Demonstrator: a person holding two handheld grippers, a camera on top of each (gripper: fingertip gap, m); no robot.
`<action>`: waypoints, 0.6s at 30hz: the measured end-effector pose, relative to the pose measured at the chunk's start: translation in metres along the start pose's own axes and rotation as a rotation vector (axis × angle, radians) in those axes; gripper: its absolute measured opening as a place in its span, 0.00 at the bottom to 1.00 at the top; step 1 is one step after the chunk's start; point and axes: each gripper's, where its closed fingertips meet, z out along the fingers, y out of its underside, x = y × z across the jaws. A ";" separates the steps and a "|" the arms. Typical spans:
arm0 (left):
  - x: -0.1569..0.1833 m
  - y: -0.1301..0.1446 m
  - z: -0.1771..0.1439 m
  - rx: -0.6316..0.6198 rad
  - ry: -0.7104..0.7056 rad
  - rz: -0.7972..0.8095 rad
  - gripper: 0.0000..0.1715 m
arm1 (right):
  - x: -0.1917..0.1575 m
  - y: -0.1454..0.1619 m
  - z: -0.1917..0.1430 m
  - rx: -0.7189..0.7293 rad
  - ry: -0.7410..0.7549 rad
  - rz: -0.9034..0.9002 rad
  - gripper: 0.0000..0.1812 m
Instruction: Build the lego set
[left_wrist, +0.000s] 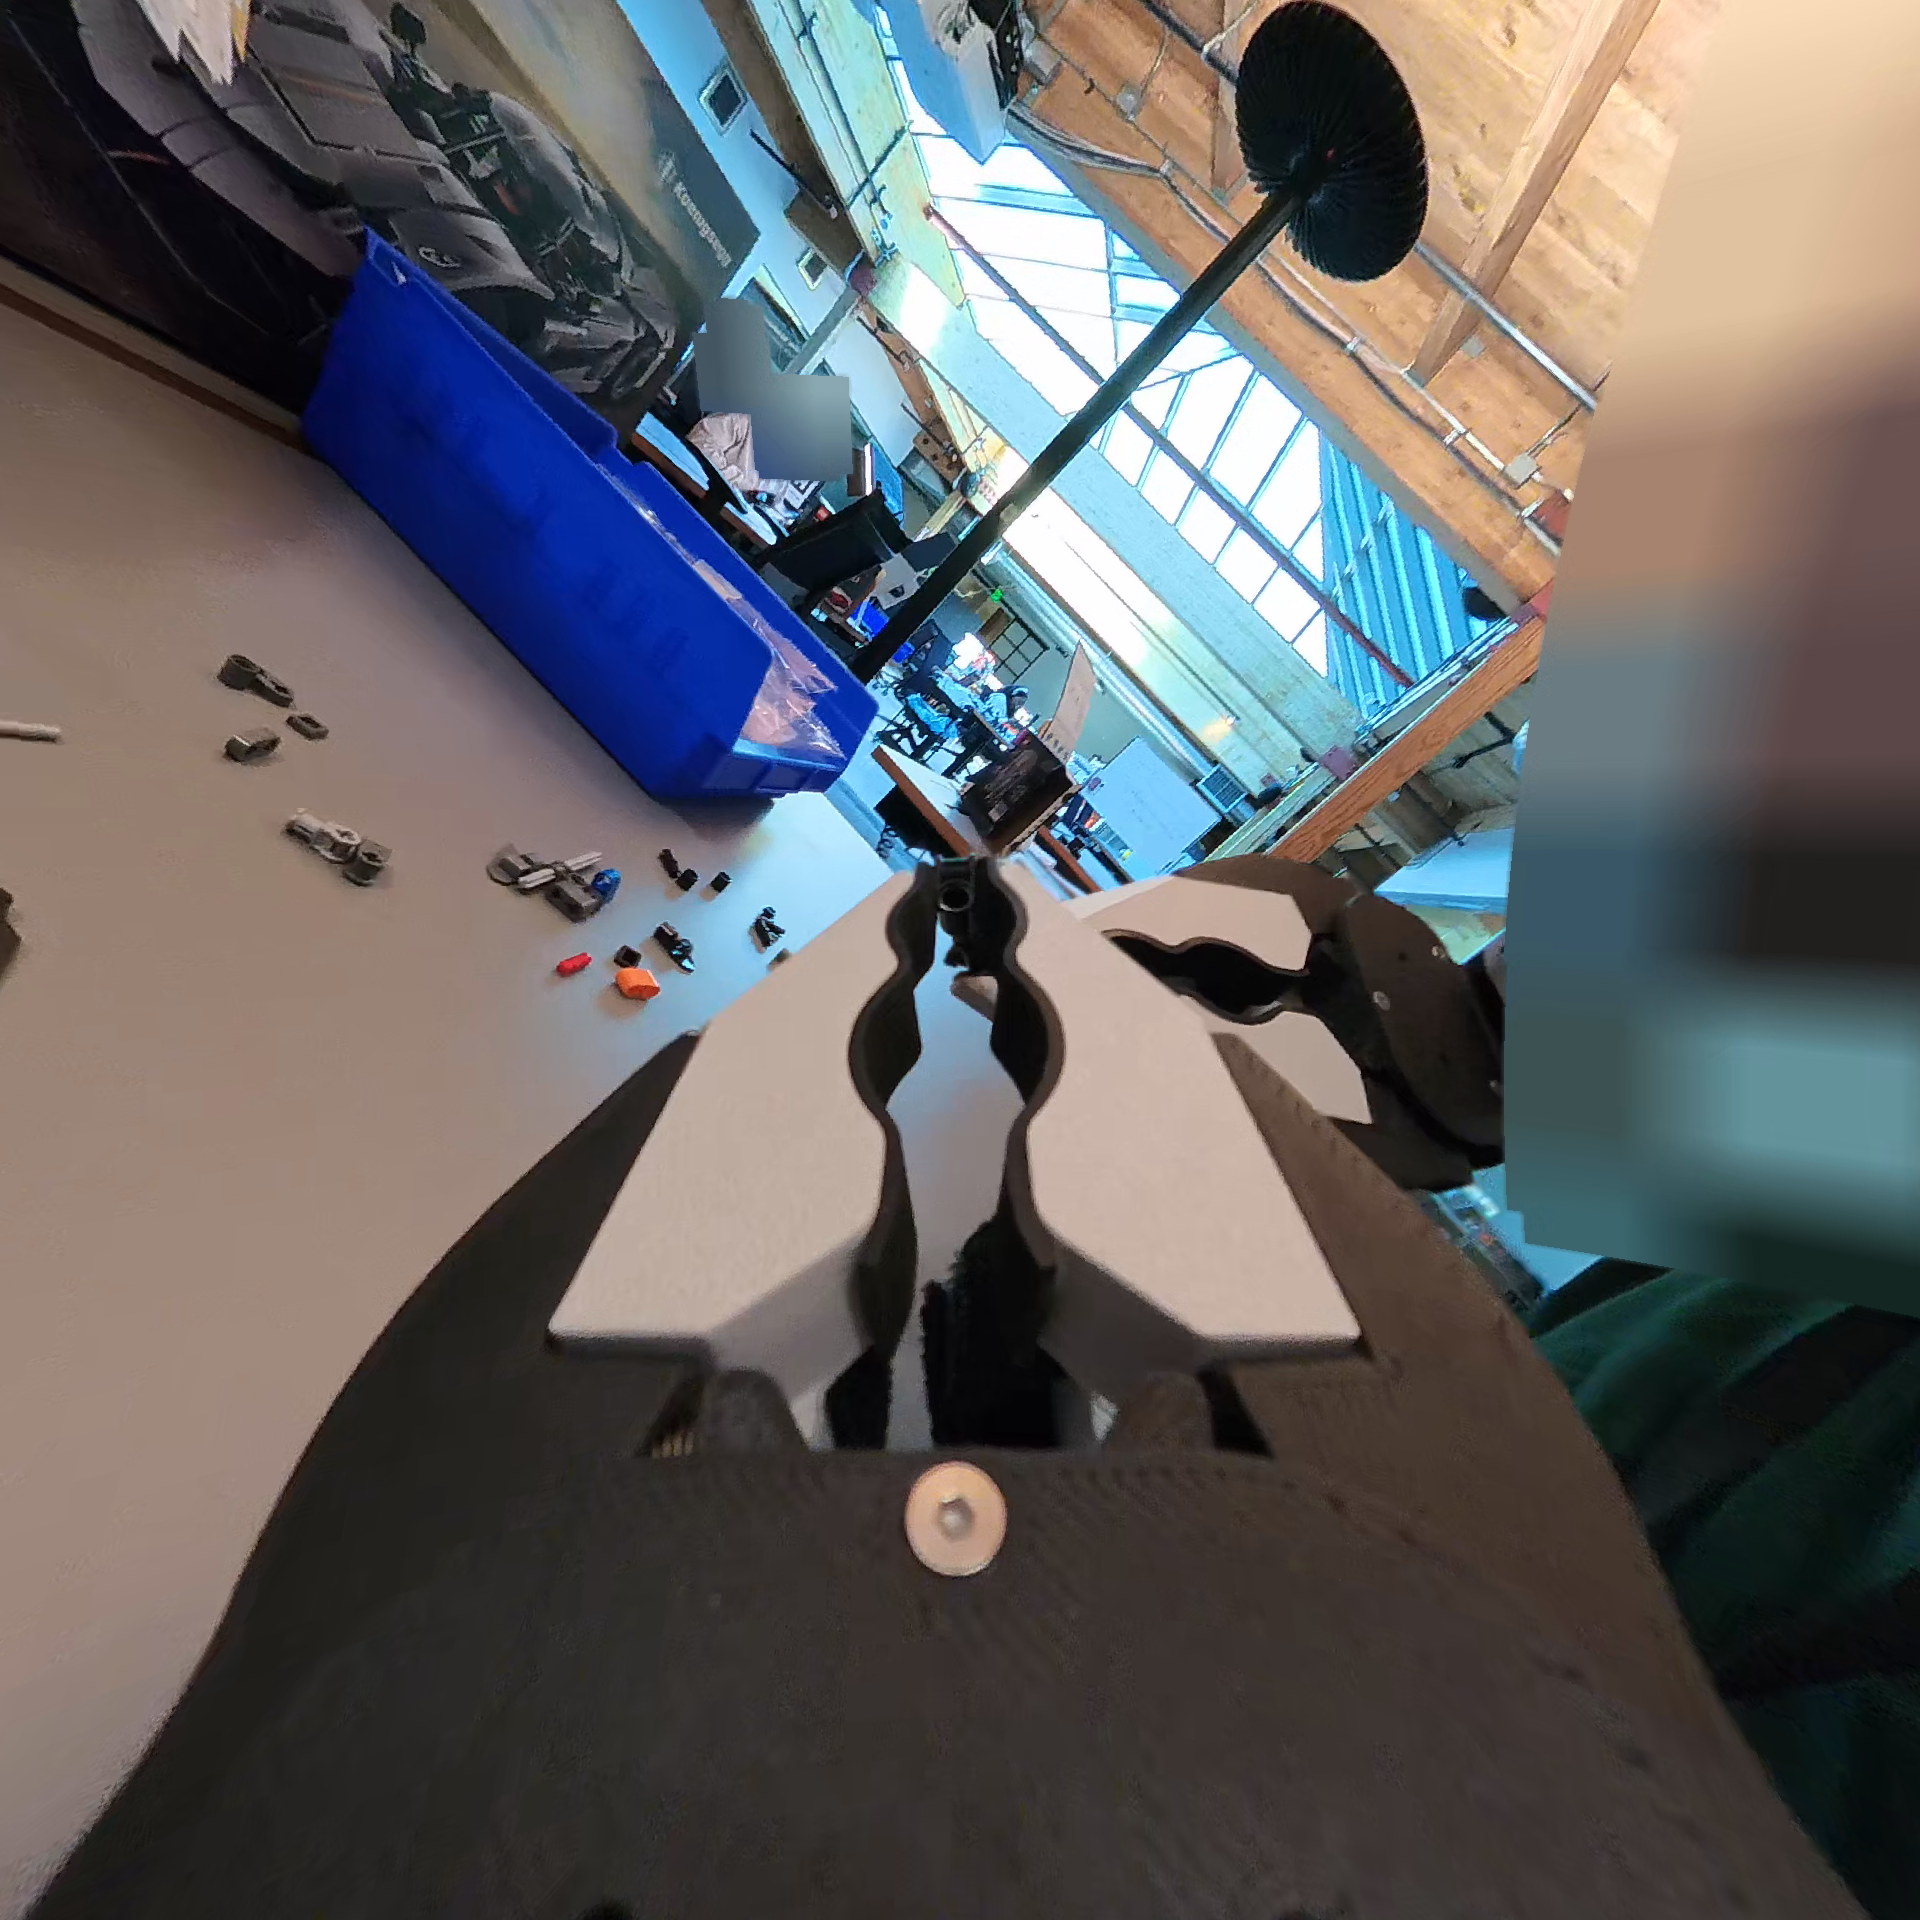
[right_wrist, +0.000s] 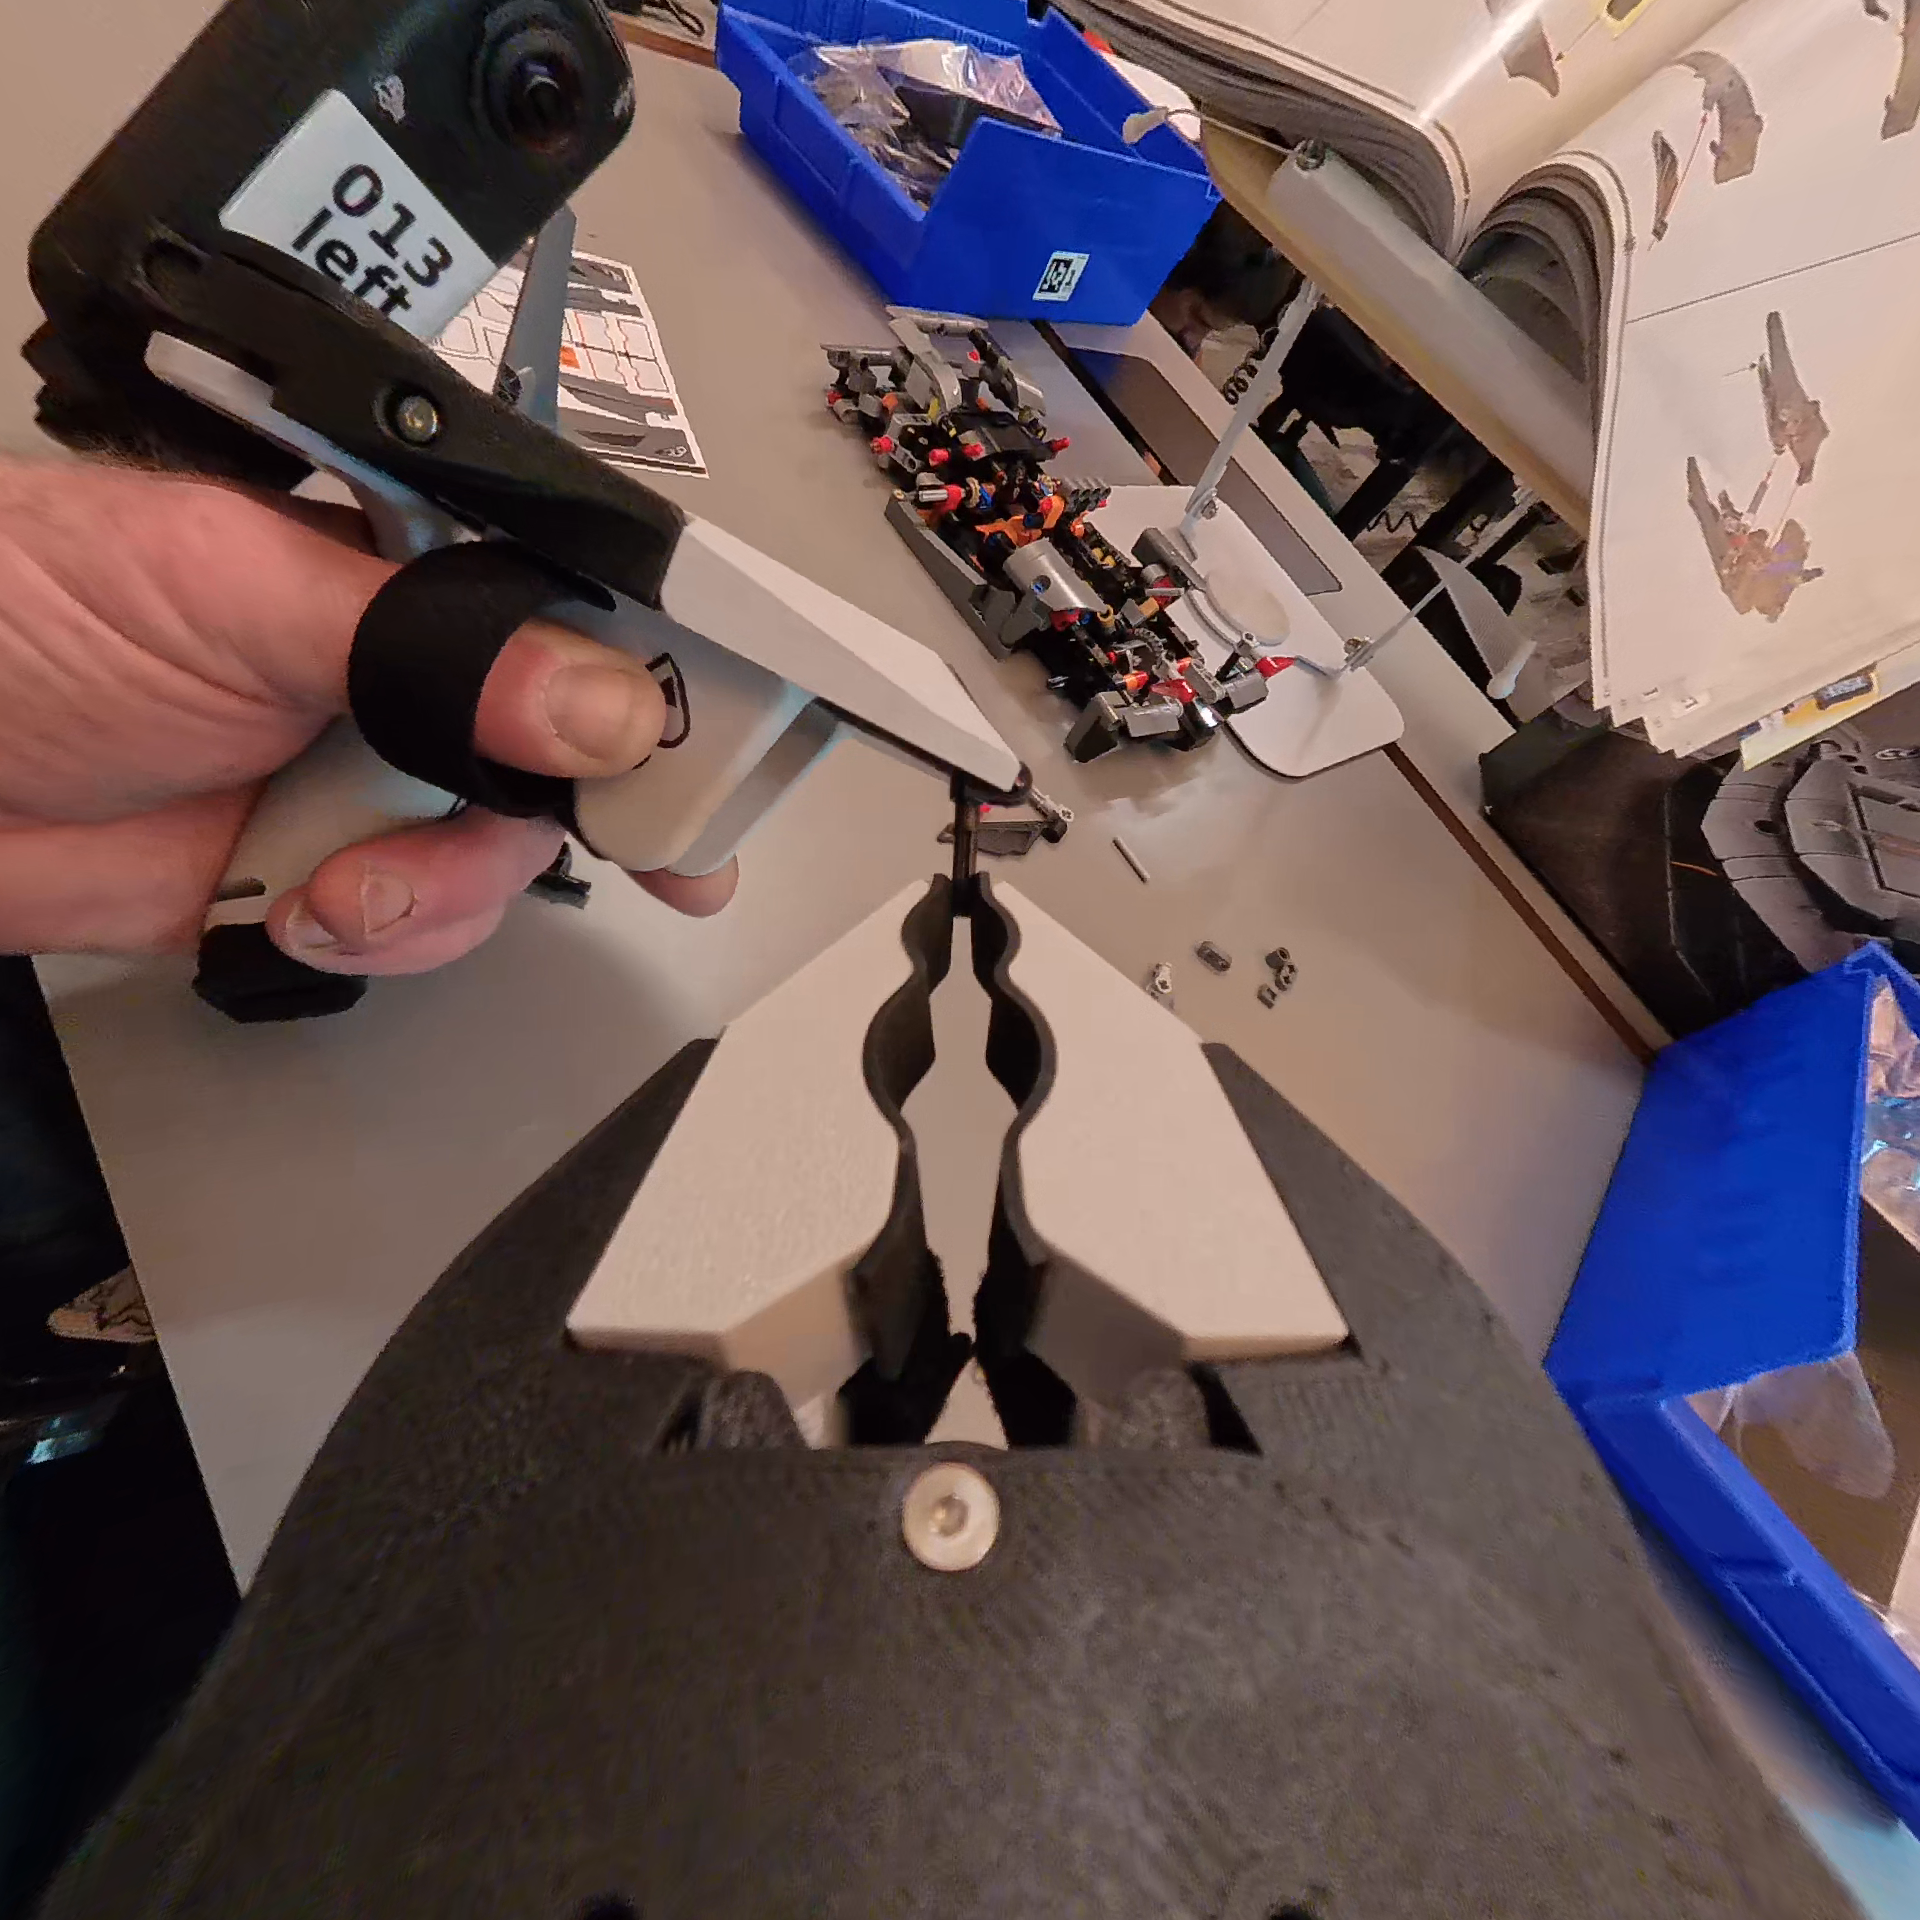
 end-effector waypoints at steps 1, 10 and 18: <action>0.001 0.000 0.000 0.008 0.008 -0.014 0.04 | 0.000 0.000 0.000 0.001 0.005 -0.003 0.00; 0.004 -0.002 0.003 0.037 0.042 -0.057 0.04 | 0.002 -0.003 -0.001 0.017 0.008 0.009 0.00; 0.004 -0.003 0.005 0.025 0.007 0.005 0.04 | 0.003 -0.005 0.000 0.037 -0.011 0.068 0.00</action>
